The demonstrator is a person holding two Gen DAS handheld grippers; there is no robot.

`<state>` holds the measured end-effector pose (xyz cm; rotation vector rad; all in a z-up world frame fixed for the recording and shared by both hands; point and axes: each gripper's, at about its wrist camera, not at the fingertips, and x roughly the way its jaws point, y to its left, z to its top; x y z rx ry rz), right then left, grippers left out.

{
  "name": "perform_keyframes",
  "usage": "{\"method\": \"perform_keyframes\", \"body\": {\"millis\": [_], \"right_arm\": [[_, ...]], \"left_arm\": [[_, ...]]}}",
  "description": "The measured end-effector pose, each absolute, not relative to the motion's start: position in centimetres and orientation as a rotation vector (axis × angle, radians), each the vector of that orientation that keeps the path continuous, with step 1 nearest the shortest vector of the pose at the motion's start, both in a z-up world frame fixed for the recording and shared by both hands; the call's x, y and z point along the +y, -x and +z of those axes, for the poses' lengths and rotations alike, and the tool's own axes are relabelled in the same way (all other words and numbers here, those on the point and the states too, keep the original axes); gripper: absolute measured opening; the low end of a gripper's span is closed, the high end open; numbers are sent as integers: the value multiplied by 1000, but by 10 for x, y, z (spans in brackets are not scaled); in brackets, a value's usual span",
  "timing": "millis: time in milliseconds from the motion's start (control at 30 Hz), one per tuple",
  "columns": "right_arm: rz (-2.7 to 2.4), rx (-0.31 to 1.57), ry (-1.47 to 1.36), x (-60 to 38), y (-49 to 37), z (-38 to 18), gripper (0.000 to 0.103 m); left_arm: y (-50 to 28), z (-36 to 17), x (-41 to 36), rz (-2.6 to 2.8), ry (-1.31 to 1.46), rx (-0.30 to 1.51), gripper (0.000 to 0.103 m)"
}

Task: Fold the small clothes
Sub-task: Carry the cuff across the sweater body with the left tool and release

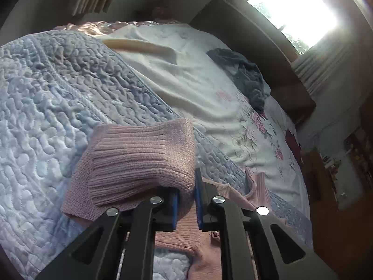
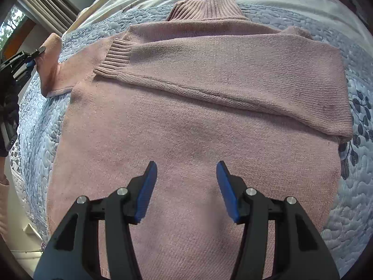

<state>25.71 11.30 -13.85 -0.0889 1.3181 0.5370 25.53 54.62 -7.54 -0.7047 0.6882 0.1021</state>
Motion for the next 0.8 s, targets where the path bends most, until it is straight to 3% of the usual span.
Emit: {"method": "perform_keyframes", "body": {"millis": [300,600,800], "right_arm": [[495,1330,40,83,-266,-139,53],[474,1360,24,74,-273,-156,53],[487,1352,41,88,-278,-146,55]], "left_arm": [[-301,-117,445,-22,686,808,11],[-296,-178,439,-15,742,929,13],[-259,-174,431,-128,754,1025,19]]}}
